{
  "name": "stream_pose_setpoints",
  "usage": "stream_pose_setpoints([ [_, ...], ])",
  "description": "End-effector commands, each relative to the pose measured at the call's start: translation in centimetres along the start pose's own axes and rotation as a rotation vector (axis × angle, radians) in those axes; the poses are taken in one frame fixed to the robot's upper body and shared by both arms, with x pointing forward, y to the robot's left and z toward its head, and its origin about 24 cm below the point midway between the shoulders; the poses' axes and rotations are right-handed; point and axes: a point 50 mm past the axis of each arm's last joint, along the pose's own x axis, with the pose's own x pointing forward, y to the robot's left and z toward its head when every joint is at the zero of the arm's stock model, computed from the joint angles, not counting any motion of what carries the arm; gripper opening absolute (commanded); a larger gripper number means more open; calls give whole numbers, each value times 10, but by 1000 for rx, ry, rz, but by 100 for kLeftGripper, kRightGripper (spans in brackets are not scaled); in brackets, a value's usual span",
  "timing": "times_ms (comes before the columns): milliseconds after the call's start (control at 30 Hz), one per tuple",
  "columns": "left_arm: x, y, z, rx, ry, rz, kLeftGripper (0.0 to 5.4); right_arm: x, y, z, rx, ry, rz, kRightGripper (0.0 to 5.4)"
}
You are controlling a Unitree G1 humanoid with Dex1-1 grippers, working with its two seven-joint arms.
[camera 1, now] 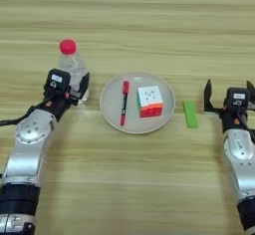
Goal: Move the objects on the table
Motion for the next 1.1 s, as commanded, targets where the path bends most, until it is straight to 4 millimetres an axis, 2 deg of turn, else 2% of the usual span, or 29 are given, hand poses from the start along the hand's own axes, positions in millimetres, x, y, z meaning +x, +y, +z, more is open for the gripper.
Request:
stream_pose_setpoints([
  [33, 9, 0, 5, 15, -35, 5, 307, -1, 1, 0, -5, 8, -6, 540],
  [533, 14, -7, -24, -27, 15, -1, 307, -2, 1, 1, -6, 8, -6, 540],
  [567, 14, -7, -26, -23, 20, 2, 336, -3, 1, 1, -6, 8, -6, 540],
  [1100, 14, -24, -34, -48, -8, -31, 505, -4, -1, 1, -9, 8, -7, 540],
])
